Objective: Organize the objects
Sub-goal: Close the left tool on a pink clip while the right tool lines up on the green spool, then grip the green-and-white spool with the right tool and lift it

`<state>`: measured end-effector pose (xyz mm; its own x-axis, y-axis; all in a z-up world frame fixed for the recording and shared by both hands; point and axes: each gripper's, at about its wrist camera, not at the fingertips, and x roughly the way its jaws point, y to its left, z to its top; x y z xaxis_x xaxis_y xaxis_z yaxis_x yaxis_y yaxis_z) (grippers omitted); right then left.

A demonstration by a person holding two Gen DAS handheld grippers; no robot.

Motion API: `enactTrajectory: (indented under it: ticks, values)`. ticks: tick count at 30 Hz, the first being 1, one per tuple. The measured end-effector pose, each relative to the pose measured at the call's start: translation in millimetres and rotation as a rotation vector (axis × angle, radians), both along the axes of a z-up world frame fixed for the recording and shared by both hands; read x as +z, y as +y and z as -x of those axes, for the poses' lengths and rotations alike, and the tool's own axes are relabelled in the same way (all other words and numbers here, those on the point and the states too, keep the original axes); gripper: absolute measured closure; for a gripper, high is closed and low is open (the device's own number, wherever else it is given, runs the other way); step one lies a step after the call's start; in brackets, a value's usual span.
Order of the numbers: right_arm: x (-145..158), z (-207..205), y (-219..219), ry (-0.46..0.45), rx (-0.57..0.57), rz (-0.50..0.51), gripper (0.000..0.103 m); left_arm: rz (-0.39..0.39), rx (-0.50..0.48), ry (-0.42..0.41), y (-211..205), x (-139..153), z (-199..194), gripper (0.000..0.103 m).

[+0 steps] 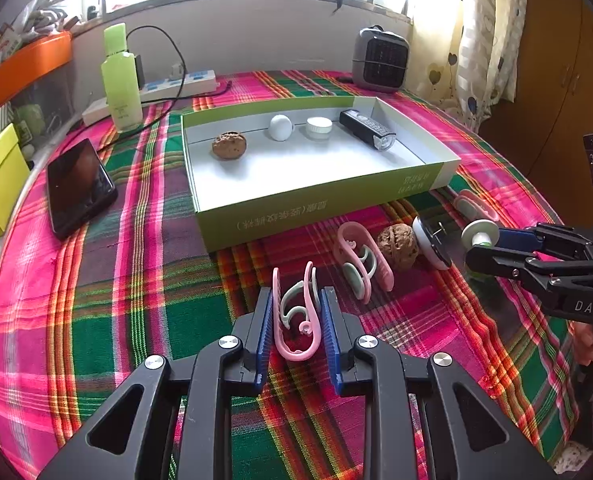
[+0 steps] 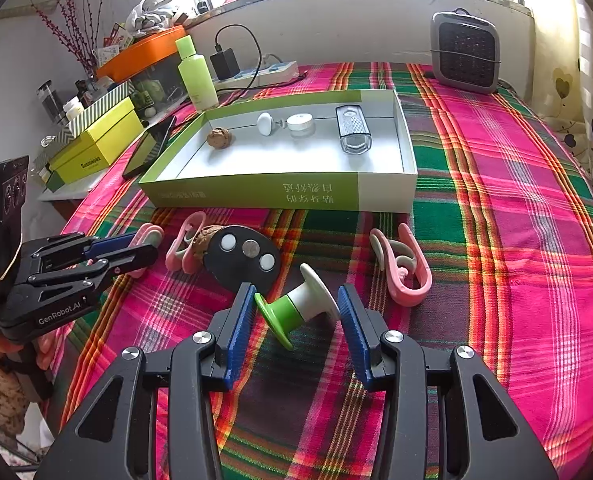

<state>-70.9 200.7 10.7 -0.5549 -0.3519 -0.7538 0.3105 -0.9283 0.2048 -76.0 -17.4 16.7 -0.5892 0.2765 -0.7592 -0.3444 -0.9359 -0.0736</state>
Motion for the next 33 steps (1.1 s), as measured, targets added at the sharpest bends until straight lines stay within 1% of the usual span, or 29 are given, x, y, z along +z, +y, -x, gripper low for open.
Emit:
enactTrajectory:
  ticks: [14,23,26,27,33]
  values:
    - [0,-3,0,0.005,-0.001,0.009,0.059,0.0,0.021,-0.01,4,-4,-5,0.082]
    - [1,-3,1,0.007,0.002,0.012,0.059,0.011,0.044,-0.005,4,-5,-12,0.078]
    - [1,-3,0,0.008,0.003,0.012,0.059,0.016,0.05,-0.003,4,-5,-12,0.08]
    - [1,-3,0,0.008,0.003,0.013,0.059,0.026,0.057,-0.001,5,-5,-12,0.082]
    - [2,-3,0,0.012,0.003,0.015,0.059,0.029,0.067,0.0,6,-4,-12,0.082]
